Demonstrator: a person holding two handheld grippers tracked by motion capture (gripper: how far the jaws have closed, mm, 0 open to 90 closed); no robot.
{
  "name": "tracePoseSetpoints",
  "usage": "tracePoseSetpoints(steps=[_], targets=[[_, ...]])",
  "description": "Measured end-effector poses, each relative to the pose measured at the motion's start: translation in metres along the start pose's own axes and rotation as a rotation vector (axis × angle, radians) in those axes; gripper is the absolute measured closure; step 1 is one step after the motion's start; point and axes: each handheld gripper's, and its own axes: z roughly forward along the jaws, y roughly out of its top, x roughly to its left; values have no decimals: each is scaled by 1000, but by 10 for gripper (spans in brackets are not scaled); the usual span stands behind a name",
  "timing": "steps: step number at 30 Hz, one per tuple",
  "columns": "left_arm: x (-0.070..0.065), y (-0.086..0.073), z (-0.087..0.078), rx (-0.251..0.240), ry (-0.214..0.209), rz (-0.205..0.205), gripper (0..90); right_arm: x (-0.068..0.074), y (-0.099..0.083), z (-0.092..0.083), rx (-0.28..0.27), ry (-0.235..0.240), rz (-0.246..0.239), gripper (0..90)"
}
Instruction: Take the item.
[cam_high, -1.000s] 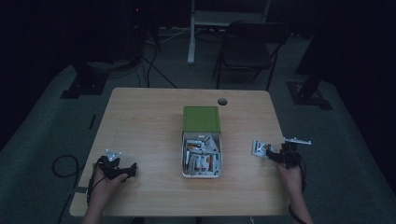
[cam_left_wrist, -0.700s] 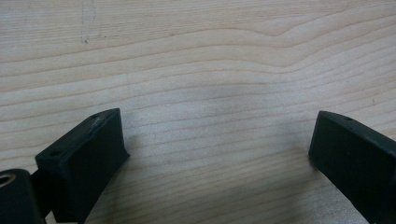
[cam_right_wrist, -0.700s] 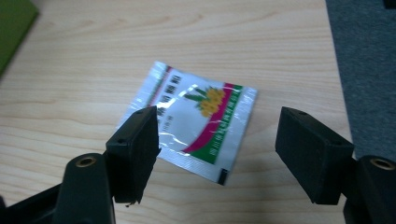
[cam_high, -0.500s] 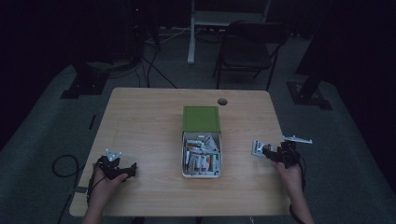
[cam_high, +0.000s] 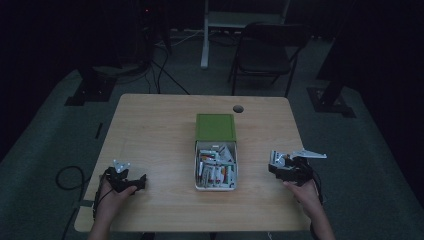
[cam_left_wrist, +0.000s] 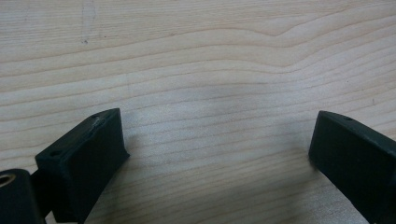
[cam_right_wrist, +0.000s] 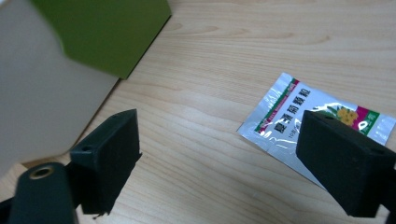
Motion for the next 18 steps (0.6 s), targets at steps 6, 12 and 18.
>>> tracePoseSetpoints(steps=[6,12,18], targets=[[0,0,0,0,0,0,39,14,-6,4,17,41,-89,180],[0,0,0,0,0,0,38,25,-13,8,-10,33,-207,206],[0,0,0,0,0,0,38,35,-15,7,-27,59,-244,149]])
